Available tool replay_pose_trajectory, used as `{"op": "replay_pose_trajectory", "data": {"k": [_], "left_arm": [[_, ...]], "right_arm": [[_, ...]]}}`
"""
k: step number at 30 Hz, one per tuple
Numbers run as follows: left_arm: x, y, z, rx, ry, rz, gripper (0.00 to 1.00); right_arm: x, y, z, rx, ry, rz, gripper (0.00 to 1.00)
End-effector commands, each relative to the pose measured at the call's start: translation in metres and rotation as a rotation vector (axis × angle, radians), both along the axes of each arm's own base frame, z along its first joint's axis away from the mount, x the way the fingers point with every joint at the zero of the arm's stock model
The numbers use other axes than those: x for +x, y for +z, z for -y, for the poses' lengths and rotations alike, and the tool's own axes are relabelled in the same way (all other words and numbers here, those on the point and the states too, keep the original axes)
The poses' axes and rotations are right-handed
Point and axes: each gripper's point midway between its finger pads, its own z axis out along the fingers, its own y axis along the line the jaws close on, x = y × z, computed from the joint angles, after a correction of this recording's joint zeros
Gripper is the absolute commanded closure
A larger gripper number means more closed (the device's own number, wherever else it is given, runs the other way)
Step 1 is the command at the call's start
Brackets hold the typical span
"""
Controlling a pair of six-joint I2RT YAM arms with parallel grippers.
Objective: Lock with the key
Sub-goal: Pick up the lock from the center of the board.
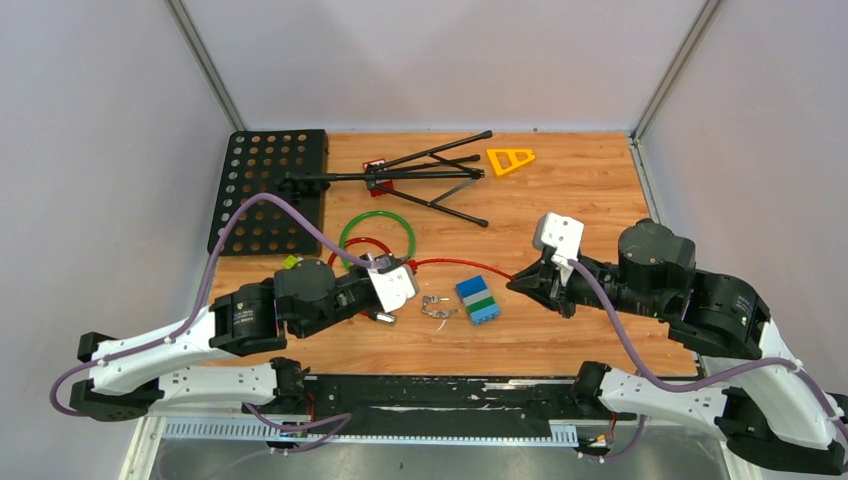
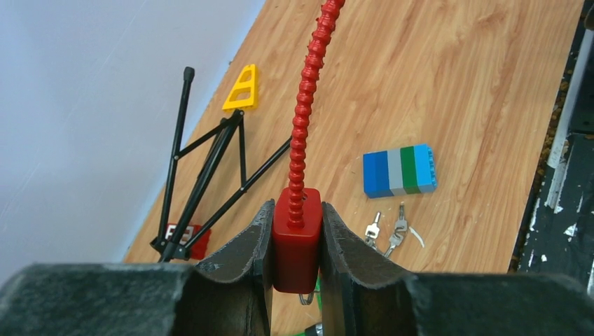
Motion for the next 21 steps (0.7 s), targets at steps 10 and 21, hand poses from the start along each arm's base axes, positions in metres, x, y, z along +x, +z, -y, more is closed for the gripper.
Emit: {"op": "replay_pose_trajectory", "data": {"k": [10, 21], "left_arm": [[-0.055, 0.033, 0.063, -0.309, -0.336, -0.162, 1.0], [-0.057, 0.056, 0.069, -0.533, -0.353, -0.179, 1.0]], "right_arm": [[-0.017, 0.092, -0.043, 0.504, 0.233, 0.339, 1.0], [-0.045, 0.128, -0.064, 0.775, 0.427, 0.41, 1.0]]}}
